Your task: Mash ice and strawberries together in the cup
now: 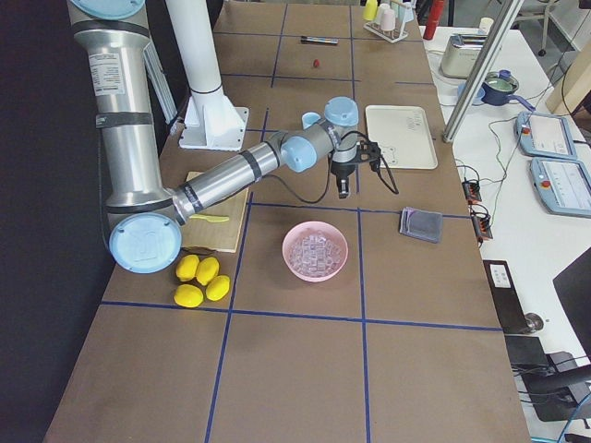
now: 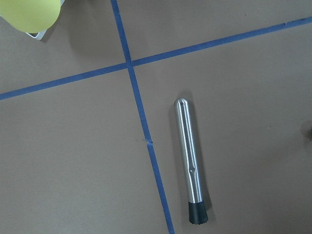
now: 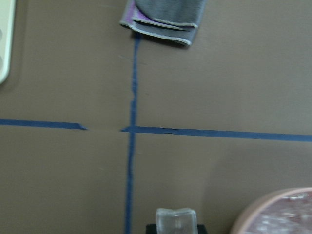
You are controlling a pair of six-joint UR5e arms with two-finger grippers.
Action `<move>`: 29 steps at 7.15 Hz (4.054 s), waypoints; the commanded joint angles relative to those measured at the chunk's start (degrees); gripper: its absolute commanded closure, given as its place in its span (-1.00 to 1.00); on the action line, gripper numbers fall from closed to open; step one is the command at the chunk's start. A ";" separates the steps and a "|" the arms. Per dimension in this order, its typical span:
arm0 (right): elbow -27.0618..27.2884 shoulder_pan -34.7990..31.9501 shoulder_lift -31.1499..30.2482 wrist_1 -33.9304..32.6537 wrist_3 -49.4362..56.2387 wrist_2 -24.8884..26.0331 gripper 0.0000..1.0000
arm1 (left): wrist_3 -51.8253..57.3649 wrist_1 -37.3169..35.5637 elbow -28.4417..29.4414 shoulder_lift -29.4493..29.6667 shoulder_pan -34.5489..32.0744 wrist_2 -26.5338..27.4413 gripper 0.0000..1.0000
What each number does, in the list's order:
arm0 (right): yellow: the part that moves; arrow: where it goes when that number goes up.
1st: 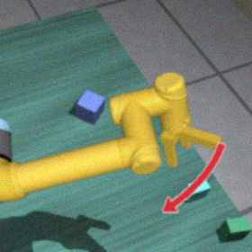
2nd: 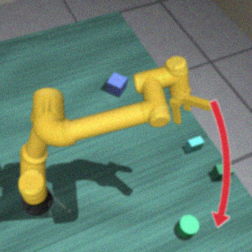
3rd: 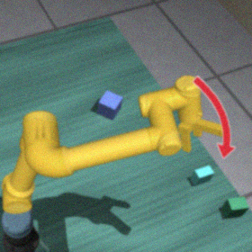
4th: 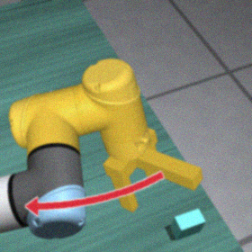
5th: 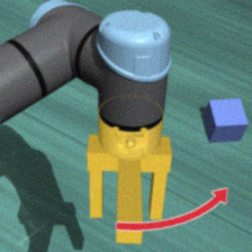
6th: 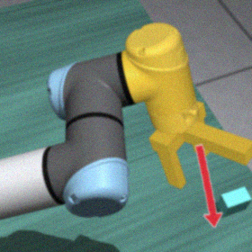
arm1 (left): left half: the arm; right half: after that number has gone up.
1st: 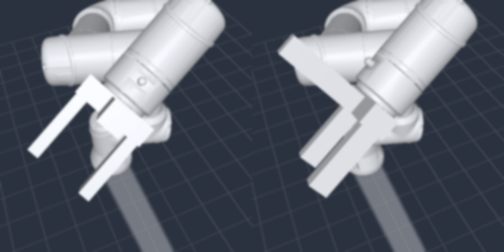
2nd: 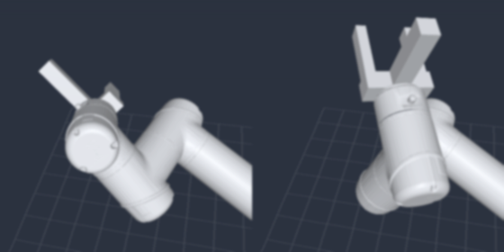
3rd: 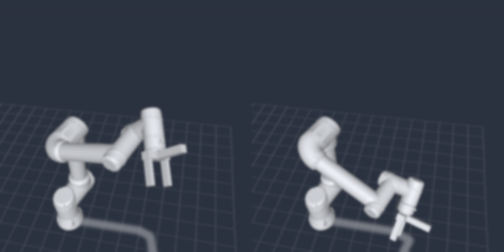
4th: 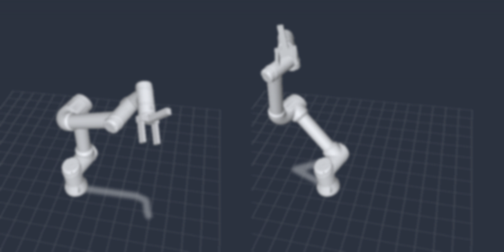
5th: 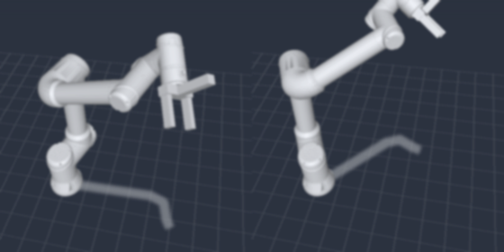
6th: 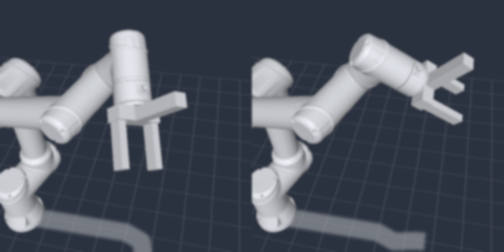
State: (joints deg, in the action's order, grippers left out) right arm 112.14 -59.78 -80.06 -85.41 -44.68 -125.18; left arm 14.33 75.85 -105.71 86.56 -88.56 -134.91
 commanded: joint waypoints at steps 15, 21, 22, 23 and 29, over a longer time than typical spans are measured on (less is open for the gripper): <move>-17.05 35.28 38.31 -13.90 -40.23 28.95 -0.98 | 0.09 0.18 -0.28 0.71 0.06 0.00 -1.00; -11.06 -3.77 21.04 -13.90 10.36 0.96 -0.98 | -0.79 11.28 0.76 2.30 0.58 0.88 -1.00; -11.15 -9.86 16.65 -13.90 20.41 -3.27 -0.98 | -7.84 12.21 3.47 4.47 0.59 0.70 -1.00; -11.50 -14.79 12.17 -13.90 30.87 -5.23 -0.98 | -11.22 13.18 3.15 4.49 0.59 0.44 -1.00; -13.26 -29.61 -16.68 -10.15 65.43 -7.44 -0.98 | -22.52 18.81 -0.34 3.97 9.07 0.79 -1.00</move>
State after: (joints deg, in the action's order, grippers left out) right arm 99.28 -88.46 -92.08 -97.90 19.45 -132.46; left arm -1.63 94.41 -104.02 90.60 -83.55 -134.32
